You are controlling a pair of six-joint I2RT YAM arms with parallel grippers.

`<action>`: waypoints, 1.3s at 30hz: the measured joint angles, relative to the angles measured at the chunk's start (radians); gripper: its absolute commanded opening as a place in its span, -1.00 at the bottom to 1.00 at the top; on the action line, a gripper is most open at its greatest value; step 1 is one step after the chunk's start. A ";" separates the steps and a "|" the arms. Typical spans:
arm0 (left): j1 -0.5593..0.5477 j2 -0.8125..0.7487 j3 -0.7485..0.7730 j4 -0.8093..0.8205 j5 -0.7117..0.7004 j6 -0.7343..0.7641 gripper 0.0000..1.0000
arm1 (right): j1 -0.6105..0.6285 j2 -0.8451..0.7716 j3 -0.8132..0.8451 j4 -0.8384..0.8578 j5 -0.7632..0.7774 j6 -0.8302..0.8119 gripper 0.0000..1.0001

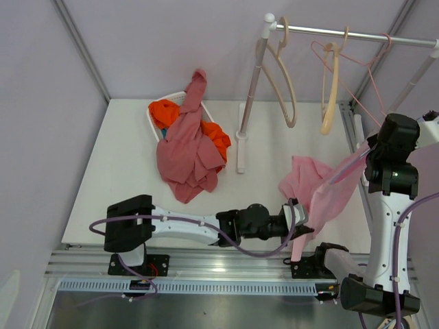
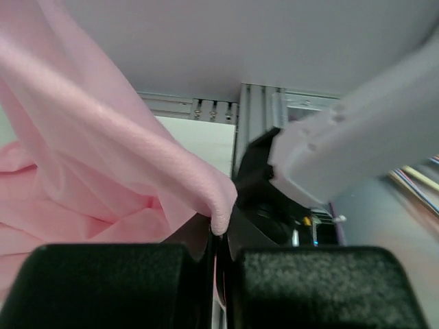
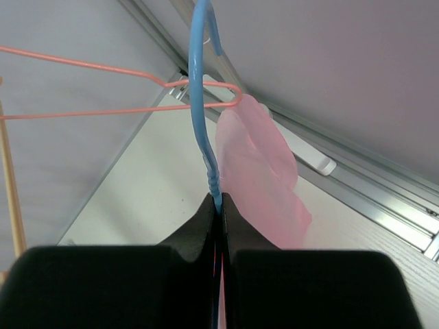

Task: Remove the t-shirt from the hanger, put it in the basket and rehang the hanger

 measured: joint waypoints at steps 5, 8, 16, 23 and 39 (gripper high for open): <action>0.141 0.051 0.084 -0.052 0.074 -0.085 -0.99 | 0.000 -0.003 0.016 -0.004 -0.031 -0.014 -1.00; 0.221 0.066 0.123 -0.095 0.109 -0.131 -0.99 | 0.000 -0.008 0.041 -0.009 -0.075 -0.022 -1.00; 0.278 0.110 0.201 -0.168 0.185 -0.208 -0.99 | -0.011 -0.019 0.086 -0.020 -0.148 -0.021 -1.00; 0.253 0.165 0.122 -0.085 0.229 -0.307 -0.99 | -0.035 -0.010 0.128 -0.019 -0.210 0.006 -1.00; 0.296 0.146 0.212 -0.223 0.166 -0.310 -0.99 | -0.026 -0.026 0.135 -0.103 -0.505 0.009 -1.00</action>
